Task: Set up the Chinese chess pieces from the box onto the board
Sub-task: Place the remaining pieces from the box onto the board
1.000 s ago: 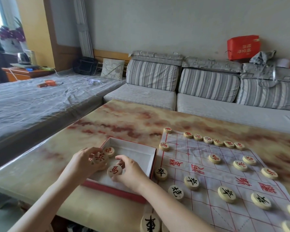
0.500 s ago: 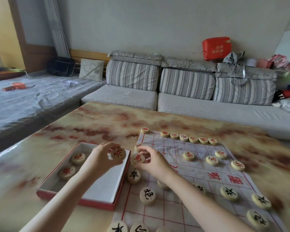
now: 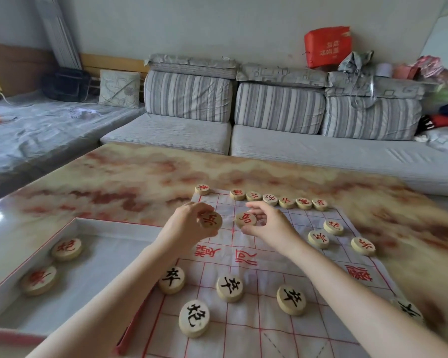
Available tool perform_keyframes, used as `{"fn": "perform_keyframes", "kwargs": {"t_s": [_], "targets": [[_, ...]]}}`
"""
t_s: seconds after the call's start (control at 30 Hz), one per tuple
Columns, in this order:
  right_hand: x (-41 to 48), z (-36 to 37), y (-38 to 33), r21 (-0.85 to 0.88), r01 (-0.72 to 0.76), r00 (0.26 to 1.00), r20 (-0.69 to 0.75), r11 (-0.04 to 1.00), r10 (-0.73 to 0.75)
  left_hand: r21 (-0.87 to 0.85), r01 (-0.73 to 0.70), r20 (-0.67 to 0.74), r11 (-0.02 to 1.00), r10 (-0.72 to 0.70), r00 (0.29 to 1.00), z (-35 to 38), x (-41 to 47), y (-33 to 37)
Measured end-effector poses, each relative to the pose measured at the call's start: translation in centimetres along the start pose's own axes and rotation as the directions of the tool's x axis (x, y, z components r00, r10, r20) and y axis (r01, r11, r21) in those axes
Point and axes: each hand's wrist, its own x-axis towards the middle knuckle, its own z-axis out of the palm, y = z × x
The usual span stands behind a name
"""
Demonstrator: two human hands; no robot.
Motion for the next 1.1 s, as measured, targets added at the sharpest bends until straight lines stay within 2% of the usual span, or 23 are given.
{"fn": "perform_keyframes", "kwargs": {"t_s": [0.17, 0.5, 0.7, 0.9, 1.1], "targets": [[0.7, -1.4, 2.1, 0.047, -0.015, 1.0, -0.018, 0.999, 0.015, 0.03, 0.006, 0.044, 1.0, -0.008, 0.999, 3.2, 2.2, 0.8], [1.5, -1.5, 4.4, 0.033, -0.004, 1.0, -0.023, 0.999, 0.005, 0.238, -0.006, 0.151, 0.971, -0.031, 0.988, 7.1, 4.2, 1.1], [3.7, -0.1, 4.0, 0.018, 0.039, 0.999, -0.013, 0.999, -0.039, 0.175, 0.029, 0.12, 0.984, -0.051, 0.991, 6.0, 4.4, 0.4], [10.1, 2.6, 2.4, -0.141, 0.067, 0.997, -0.038, 0.988, -0.073, 0.197, 0.043, 0.076, 0.979, -0.059, 0.995, 3.3, 4.9, -0.5], [15.7, 5.9, 2.7, -0.363, -0.041, 0.992, -0.13, 0.931, -0.006, 0.192, 0.066, 0.056, 0.979, -0.078, 0.995, 0.4, 5.4, -1.8]]}}
